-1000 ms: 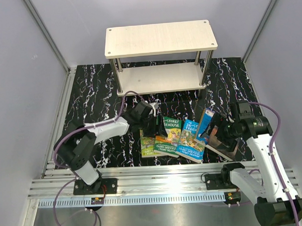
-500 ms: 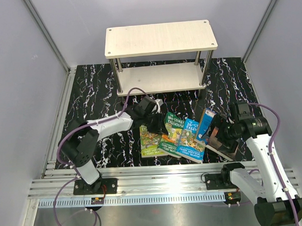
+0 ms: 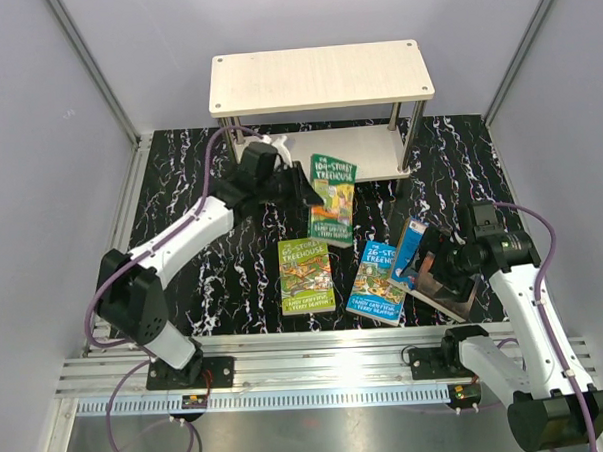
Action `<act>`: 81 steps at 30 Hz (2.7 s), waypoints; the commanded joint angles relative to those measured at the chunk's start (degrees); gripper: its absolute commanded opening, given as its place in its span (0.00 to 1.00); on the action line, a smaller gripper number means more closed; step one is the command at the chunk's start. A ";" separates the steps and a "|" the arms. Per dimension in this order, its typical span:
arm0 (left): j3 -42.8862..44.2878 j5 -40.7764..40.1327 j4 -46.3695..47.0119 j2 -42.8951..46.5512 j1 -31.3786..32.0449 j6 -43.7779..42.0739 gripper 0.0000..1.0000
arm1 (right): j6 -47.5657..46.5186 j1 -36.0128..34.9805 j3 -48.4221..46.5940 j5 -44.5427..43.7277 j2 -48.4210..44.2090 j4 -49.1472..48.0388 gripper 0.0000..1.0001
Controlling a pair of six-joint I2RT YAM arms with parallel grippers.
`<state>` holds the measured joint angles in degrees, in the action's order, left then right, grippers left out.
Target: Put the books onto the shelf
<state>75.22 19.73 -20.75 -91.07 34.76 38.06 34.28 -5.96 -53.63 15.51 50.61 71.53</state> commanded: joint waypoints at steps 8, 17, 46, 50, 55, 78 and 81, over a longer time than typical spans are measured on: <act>2.02 5.15 38.75 -10.94 -5.58 21.33 0.00 | -1.24 -0.37 -6.04 1.80 1.59 1.33 1.00; 24.69 -0.56 39.47 -33.54 -3.30 29.16 0.00 | -2.73 -0.37 -17.39 4.61 4.85 4.59 1.00; 71.73 5.76 20.84 -70.65 -6.12 19.51 0.90 | -3.61 -0.28 -18.18 -1.09 26.29 -2.27 1.00; 72.61 5.67 16.89 -70.57 -4.09 16.61 0.99 | -4.31 -0.20 -18.44 -1.09 25.86 -1.74 1.00; 68.92 -0.19 13.20 -65.99 -2.77 13.27 0.99 | -5.19 -0.28 -17.30 -0.30 23.93 -1.30 1.00; 23.42 -32.91 -14.93 -18.28 3.02 1.30 0.99 | -2.56 -0.20 -13.44 9.26 12.85 -4.11 1.00; 13.13 -33.17 -15.28 -11.08 3.99 2.62 0.99 | -0.80 -0.37 -10.02 14.78 11.88 -7.79 1.00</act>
<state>94.76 -10.15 -35.83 -110.06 37.82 41.15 31.33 -6.00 -66.08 23.22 63.92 67.83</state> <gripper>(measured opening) 0.984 0.994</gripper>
